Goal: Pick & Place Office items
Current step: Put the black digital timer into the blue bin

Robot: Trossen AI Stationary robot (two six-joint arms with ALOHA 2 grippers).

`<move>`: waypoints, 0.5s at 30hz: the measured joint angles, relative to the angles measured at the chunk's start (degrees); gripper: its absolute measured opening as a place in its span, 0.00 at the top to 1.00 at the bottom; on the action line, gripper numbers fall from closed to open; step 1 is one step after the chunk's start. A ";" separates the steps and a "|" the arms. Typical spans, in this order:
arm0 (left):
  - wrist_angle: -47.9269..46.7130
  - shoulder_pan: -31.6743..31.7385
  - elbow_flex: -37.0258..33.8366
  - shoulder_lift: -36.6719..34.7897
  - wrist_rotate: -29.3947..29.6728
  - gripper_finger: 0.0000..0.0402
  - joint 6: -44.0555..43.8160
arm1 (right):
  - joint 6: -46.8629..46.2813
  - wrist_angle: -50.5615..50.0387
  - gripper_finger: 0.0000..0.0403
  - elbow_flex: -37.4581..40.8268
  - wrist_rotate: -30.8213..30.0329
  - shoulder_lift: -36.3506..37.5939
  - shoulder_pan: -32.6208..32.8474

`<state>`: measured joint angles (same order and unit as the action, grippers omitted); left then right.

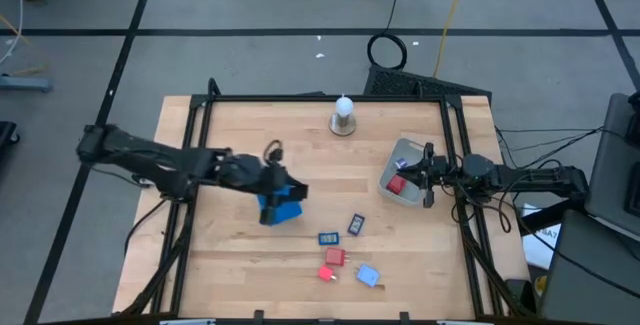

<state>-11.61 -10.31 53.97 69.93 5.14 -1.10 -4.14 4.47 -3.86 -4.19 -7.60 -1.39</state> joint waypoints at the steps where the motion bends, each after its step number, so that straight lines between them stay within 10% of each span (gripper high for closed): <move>1: 1.99 0.00 -3.20 -2.09 0.11 0.64 -0.74 | -0.12 0.04 0.92 0.00 0.00 0.00 0.00; 15: 22.46 0.15 -34.15 -28.38 7.00 0.64 -7.41 | -0.76 0.46 0.93 0.00 -0.15 -0.11 0.00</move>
<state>10.85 -10.15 19.82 41.54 12.13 -8.51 -4.91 4.93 -3.86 -4.34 -7.70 -1.39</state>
